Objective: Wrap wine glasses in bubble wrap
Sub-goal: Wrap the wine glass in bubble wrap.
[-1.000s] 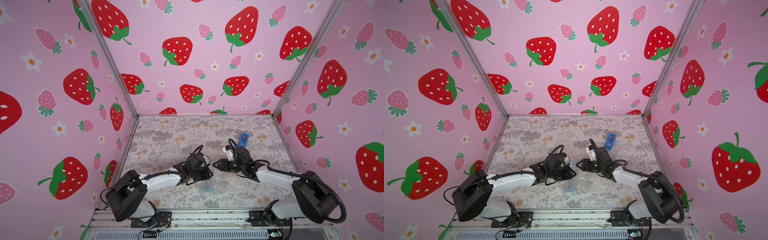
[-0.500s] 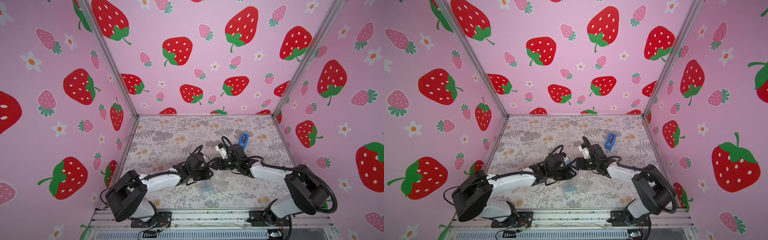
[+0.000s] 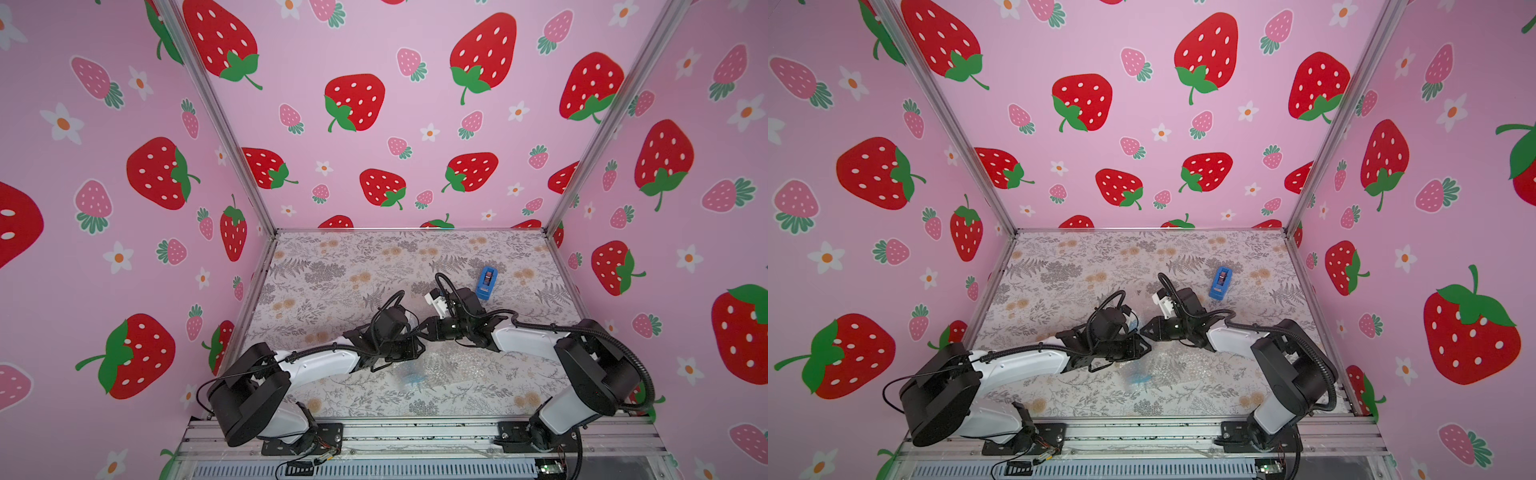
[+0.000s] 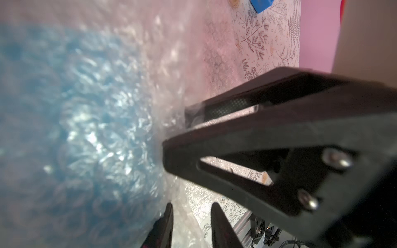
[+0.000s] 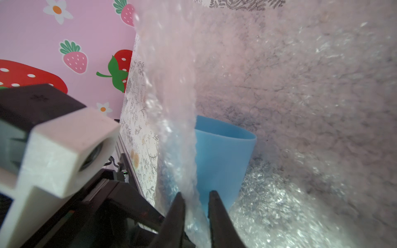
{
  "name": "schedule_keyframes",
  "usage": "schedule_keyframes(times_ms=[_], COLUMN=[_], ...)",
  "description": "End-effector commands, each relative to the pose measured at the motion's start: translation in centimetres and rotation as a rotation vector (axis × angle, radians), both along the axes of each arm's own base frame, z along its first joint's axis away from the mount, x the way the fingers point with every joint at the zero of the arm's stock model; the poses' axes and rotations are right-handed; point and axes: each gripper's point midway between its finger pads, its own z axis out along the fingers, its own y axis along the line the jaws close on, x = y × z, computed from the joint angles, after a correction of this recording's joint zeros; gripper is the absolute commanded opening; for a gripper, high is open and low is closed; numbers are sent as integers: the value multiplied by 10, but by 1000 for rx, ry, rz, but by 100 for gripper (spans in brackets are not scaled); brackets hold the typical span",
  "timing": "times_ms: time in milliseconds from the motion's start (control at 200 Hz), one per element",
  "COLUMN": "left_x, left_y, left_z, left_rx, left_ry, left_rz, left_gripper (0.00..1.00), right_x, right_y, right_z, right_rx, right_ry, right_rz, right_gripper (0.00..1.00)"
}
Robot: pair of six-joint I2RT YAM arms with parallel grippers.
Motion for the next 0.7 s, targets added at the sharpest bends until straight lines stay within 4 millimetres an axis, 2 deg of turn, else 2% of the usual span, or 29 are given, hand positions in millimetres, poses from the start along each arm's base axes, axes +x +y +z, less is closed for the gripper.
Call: schedule_keyframes(times_ms=[0,70,200,340,420,510,695], left_x=[1,1,0,3,8,13,19], left_y=[5,4,9,33,53,70,86], left_z=[9,26,60,74,66,48,17], left_rx=[4,-33,-75,-23,38,77,112], left_ry=[-18,-31,-88,-145,-165,-150,-143], left_rz=[11,7,16,75,132,176,200], left_gripper=[39,48,66,75,79,82,88], right_x=[3,3,2,1,2,2,5], right_y=[5,3,-3,-7,-11,-17,-34], right_z=[2,0,-7,-10,-13,-19,-32], right_rx=[1,-12,-48,-64,-78,-111,-186], right_ry=[-10,-11,-16,-20,-23,-27,-38], right_rz=[5,1,-12,-18,-27,-45,-91], right_gripper=[9,0,0,0,0,0,0])
